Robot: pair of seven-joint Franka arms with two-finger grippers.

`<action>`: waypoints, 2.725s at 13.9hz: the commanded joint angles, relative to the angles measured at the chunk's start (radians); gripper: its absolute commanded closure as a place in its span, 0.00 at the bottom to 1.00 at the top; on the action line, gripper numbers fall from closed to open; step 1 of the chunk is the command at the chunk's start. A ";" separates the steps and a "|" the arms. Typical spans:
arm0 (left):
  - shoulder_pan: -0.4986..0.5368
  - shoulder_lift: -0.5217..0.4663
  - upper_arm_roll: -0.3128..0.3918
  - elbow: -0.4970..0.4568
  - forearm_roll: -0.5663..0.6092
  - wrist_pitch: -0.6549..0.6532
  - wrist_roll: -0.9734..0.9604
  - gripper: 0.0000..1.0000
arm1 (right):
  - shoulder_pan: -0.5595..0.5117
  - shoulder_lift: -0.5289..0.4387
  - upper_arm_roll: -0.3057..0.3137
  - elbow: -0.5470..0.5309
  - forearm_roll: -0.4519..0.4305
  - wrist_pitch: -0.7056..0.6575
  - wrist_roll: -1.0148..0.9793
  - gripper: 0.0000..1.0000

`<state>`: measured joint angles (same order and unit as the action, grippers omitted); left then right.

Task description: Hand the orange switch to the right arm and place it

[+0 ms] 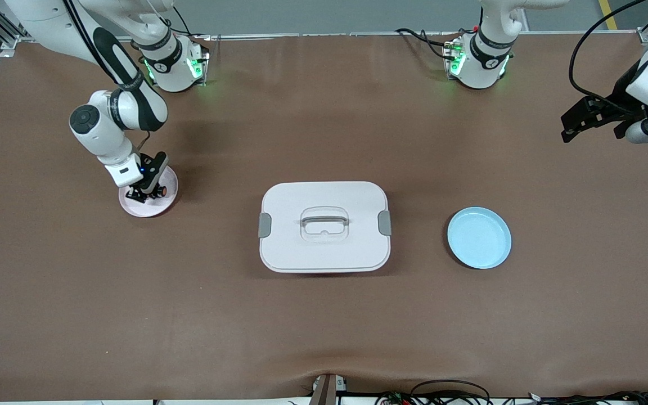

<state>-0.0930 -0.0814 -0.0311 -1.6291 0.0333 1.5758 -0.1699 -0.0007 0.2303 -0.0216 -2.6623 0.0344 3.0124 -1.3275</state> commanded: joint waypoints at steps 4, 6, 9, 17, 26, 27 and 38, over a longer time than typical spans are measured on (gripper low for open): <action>0.002 -0.008 0.003 -0.017 -0.050 0.021 0.036 0.00 | -0.047 0.024 0.019 0.013 -0.004 0.003 0.016 0.00; 0.002 -0.004 0.002 -0.018 -0.047 0.020 0.039 0.00 | -0.053 0.018 0.020 0.013 -0.004 -0.003 0.016 0.00; 0.007 -0.004 0.003 -0.018 -0.036 0.017 0.075 0.00 | -0.053 -0.023 0.022 0.027 -0.002 -0.102 0.027 0.00; 0.006 -0.006 0.003 -0.017 0.006 -0.014 0.090 0.00 | -0.047 -0.172 0.026 0.119 0.001 -0.462 0.073 0.00; 0.006 -0.006 0.002 -0.017 0.013 -0.014 0.090 0.00 | -0.116 -0.315 0.015 0.333 0.117 -0.955 0.212 0.00; 0.004 -0.008 0.002 -0.017 0.013 -0.016 0.090 0.00 | -0.119 -0.315 0.014 0.379 0.111 -1.027 0.261 0.00; 0.010 -0.014 0.002 -0.017 0.011 -0.022 0.092 0.00 | -0.067 -0.301 0.026 0.743 0.047 -1.403 1.016 0.00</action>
<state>-0.0869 -0.0772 -0.0273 -1.6417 0.0256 1.5663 -0.0989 -0.0823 -0.0854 0.0048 -1.9608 0.0968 1.6408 -0.4032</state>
